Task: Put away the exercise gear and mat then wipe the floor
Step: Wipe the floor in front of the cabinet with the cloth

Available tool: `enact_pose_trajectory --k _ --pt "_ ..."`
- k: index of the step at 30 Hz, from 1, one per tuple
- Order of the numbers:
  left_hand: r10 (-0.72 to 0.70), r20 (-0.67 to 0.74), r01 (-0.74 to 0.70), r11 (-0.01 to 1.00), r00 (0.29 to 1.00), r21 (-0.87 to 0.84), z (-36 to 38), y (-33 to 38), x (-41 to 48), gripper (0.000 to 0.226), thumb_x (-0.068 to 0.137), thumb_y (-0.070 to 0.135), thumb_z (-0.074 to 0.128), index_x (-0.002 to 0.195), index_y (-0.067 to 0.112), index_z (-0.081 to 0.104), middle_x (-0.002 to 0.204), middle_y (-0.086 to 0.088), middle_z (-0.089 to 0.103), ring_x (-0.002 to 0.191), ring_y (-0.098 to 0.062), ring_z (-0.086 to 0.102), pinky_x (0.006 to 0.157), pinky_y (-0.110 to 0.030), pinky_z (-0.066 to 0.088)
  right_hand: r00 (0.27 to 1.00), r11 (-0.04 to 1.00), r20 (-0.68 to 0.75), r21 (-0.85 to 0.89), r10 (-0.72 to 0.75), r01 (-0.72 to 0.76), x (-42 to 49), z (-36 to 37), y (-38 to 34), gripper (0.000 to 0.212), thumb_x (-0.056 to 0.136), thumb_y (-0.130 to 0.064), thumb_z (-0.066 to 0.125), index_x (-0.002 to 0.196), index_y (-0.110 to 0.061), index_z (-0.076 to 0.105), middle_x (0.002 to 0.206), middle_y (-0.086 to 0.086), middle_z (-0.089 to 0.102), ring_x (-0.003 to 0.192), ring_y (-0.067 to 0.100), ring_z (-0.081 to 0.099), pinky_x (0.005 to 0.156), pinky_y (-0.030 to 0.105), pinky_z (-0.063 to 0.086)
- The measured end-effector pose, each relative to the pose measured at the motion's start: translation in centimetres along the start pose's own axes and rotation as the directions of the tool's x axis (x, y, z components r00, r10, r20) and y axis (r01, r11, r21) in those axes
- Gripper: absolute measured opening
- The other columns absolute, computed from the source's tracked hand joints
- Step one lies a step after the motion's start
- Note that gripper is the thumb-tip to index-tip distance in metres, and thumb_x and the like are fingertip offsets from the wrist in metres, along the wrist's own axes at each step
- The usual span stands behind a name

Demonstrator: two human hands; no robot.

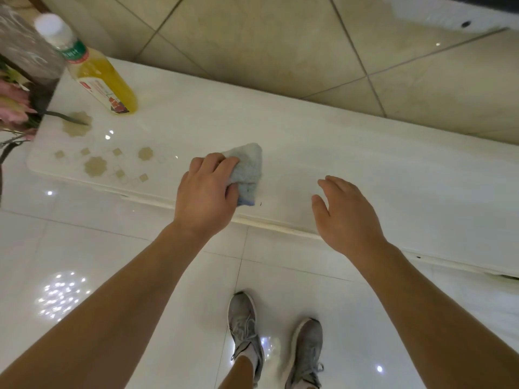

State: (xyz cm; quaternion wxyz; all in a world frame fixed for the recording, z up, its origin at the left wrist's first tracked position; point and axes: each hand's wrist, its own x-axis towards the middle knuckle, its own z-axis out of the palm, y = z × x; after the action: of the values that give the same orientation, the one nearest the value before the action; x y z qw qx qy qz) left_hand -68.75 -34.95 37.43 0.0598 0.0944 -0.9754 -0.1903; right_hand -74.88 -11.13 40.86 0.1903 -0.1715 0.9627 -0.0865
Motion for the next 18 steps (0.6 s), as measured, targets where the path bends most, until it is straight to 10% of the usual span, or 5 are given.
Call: enact_pose_trajectory --k 18 --pt "-0.036 0.029 0.035 0.999 0.999 0.027 1.3 4.3 -13.0 0.038 0.086 0.018 0.060 0.124 0.014 0.060 0.118 -0.007 0.059 0.098 -0.031 0.051 0.076 -0.042 0.049 0.997 0.997 0.031 0.010 -0.070 0.070 -11.2 5.3 4.7 0.044 0.099 -0.030 0.041 0.137 -0.009 0.048 0.143 0.007 0.048 0.133 0.024 0.040 0.109 0.033 0.030"
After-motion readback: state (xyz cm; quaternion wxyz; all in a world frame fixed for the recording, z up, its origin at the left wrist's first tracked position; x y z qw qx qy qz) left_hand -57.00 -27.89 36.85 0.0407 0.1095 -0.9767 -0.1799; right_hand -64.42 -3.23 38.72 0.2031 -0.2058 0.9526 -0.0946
